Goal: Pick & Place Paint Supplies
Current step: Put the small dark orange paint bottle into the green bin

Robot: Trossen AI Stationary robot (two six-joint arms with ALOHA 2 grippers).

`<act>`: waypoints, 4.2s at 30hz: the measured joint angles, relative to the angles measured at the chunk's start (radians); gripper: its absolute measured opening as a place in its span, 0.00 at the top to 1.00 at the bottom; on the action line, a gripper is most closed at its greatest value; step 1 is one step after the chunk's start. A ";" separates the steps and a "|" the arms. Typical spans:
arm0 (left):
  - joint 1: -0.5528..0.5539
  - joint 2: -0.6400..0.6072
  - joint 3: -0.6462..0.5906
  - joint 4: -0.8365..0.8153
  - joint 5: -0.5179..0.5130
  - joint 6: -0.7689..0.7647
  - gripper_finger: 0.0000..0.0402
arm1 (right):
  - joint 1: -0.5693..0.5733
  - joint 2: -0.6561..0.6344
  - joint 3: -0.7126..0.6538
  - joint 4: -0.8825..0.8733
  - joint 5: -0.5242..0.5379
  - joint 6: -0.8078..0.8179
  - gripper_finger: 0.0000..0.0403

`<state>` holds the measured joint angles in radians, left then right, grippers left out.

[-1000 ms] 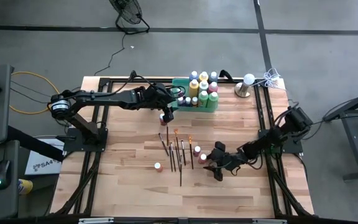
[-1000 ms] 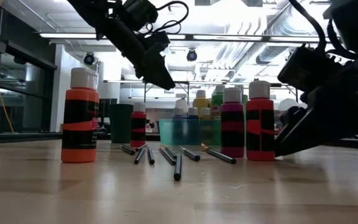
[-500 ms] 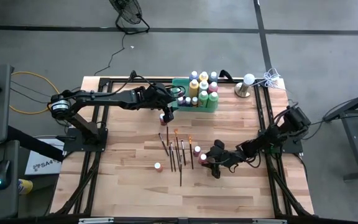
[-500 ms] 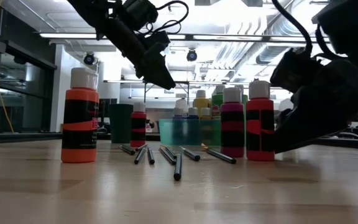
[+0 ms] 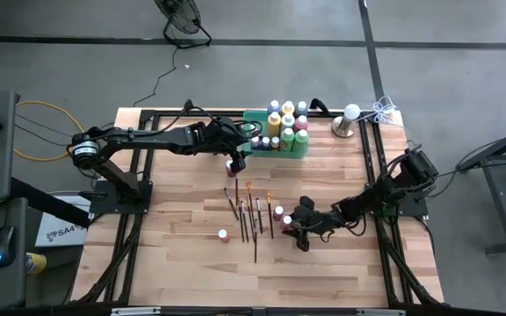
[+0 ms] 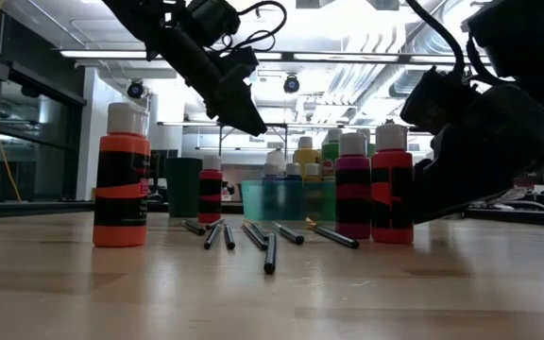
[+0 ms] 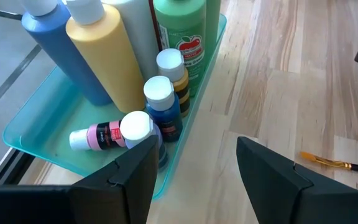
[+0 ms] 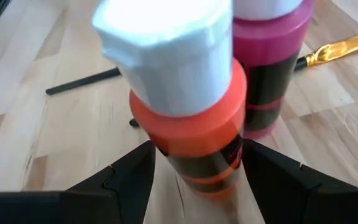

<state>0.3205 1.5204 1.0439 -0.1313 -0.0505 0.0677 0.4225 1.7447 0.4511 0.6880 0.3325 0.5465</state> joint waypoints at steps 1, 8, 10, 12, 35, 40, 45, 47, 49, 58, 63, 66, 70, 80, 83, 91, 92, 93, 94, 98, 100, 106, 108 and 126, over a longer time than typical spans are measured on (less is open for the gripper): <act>0.000 0.000 0.000 0.000 0.000 0.000 0.48 | 0.000 0.000 0.000 -0.004 0.002 0.000 0.43; 0.000 0.000 0.000 -0.001 0.000 0.000 0.48 | 0.000 0.000 0.000 -0.023 0.004 0.004 0.54; 0.000 0.000 0.000 -0.002 0.000 0.000 0.48 | -0.004 0.000 0.000 -0.022 0.004 0.006 0.60; 0.000 0.000 0.000 -0.002 0.000 0.000 0.48 | -0.007 0.000 0.000 -0.022 0.004 0.006 0.65; 0.000 0.000 0.000 -0.004 0.115 0.010 0.48 | -0.010 -0.225 0.000 -0.405 -0.043 0.114 0.73; 0.000 0.000 0.000 0.013 0.115 0.010 0.48 | -0.024 -0.367 0.000 -0.541 0.091 0.087 0.73; 0.000 0.000 0.000 0.068 0.203 0.006 0.48 | -0.104 -0.432 0.002 -0.521 0.146 -0.004 0.73; -0.006 0.000 0.000 0.103 0.247 0.006 0.48 | -0.153 -0.428 0.001 -0.498 0.117 -0.040 0.72; -0.016 0.000 0.000 0.134 0.255 0.011 0.48 | -0.207 -0.417 0.001 -0.465 0.055 -0.076 0.72; -0.088 0.001 0.000 0.167 0.252 0.120 0.48 | -0.403 -0.396 0.027 -0.347 -0.159 -0.198 0.72; -0.093 0.001 0.041 0.125 0.250 0.139 0.48 | -0.440 -0.370 0.126 -0.375 -0.234 -0.286 0.72; -0.093 0.001 0.102 0.038 0.250 0.151 0.48 | -0.453 -0.323 0.197 -0.427 -0.242 -0.331 0.72; -0.093 0.002 0.189 -0.119 0.249 0.213 0.48 | -0.471 -0.250 0.285 -0.475 -0.257 -0.350 0.72; -0.093 0.005 0.227 -0.224 0.266 0.268 0.48 | -0.497 -0.119 0.396 -0.476 -0.267 -0.361 0.71; -0.093 0.018 0.227 -0.231 0.270 0.268 0.48 | -0.504 -0.086 0.429 -0.474 -0.288 -0.372 0.71; -0.092 0.039 0.228 -0.265 0.269 0.275 0.48 | -0.525 -0.071 0.447 -0.476 -0.286 -0.378 0.71; -0.092 0.041 0.228 -0.263 0.270 0.276 0.48 | -0.529 -0.071 0.447 -0.479 -0.286 -0.376 0.71; -0.092 0.042 0.227 -0.273 0.269 0.276 0.48 | -0.532 -0.071 0.447 -0.477 -0.287 -0.376 0.71; -0.092 0.043 0.227 -0.274 0.266 0.276 0.48 | -0.534 -0.071 0.447 -0.476 -0.289 -0.376 0.71; -0.092 0.058 0.227 -0.254 0.267 0.276 0.48 | -0.537 -0.071 0.447 -0.468 -0.291 -0.370 0.71; -0.092 0.064 0.227 -0.238 0.267 0.276 0.48 | -0.537 -0.071 0.447 -0.469 -0.291 -0.369 0.71; -0.092 0.070 0.227 -0.216 0.274 0.276 0.51 | -0.537 -0.071 0.447 -0.480 -0.291 -0.369 0.71; -0.092 0.070 0.227 -0.218 0.274 0.276 0.55 | -0.537 -0.071 0.447 -0.483 -0.291 -0.368 0.71; -0.092 0.070 0.227 -0.235 0.276 0.278 0.72 | -0.532 -0.077 0.447 -0.520 -0.285 -0.394 0.63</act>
<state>0.2283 1.5906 1.2705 -0.3668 0.2256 0.3453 -0.1097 1.6680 0.8982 0.1683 0.0471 0.1528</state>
